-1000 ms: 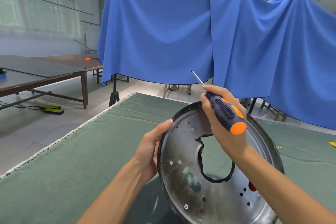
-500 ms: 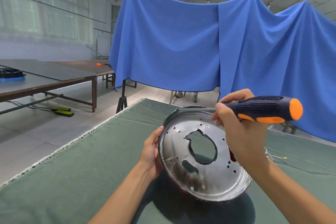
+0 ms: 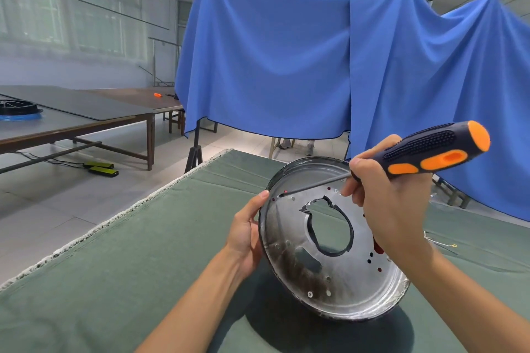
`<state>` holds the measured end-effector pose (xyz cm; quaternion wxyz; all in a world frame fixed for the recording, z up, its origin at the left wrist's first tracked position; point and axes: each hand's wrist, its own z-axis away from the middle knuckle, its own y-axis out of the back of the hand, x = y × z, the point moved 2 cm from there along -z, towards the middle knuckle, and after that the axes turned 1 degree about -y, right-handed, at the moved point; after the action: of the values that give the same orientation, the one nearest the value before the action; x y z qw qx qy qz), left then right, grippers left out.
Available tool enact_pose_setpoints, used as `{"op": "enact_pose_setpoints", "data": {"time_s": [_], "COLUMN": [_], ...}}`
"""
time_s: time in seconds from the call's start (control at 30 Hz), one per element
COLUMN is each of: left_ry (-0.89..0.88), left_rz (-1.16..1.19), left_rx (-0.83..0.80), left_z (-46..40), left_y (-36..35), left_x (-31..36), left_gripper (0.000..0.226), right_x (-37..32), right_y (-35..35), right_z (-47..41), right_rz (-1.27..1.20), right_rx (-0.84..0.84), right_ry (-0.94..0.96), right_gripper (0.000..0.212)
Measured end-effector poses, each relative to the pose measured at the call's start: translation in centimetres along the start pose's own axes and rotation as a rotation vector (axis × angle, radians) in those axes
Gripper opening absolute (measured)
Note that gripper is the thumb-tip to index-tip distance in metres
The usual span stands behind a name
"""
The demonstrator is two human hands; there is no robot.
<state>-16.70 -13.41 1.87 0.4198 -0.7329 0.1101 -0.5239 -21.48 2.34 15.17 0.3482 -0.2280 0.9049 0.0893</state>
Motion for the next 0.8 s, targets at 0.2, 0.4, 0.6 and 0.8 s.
{"op": "enact_pose_setpoints", "data": {"time_s": [0.2,0.4,0.6,0.8], "left_ry": [0.004,-0.003,-0.008,0.02], "left_rz": [-0.101,-0.11,-0.15,-0.178], "left_rx": [0.03,0.008,-0.015,0.003], "left_z": [0.3,0.3,0.2,0.2], "left_y": [-0.1,0.0,0.0,-0.2], "left_x": [0.2,0.2,0.1,0.0], "left_gripper": [0.036,0.037,0.034,0.042], "right_x": [-0.4,-0.4,-0.7,-2.1], "right_y": [-0.2,-0.5,-0.7,-2.2], "right_z": [0.0,0.0,-0.5,-2.4], "right_rz": [0.007,0.036,0.098,0.233], "right_rx": [-0.006,-0.025,-0.075,-0.19], "right_ry": [0.008,0.023,0.042,0.036], "right_gripper": [0.022,0.021,0.016,0.018]}}
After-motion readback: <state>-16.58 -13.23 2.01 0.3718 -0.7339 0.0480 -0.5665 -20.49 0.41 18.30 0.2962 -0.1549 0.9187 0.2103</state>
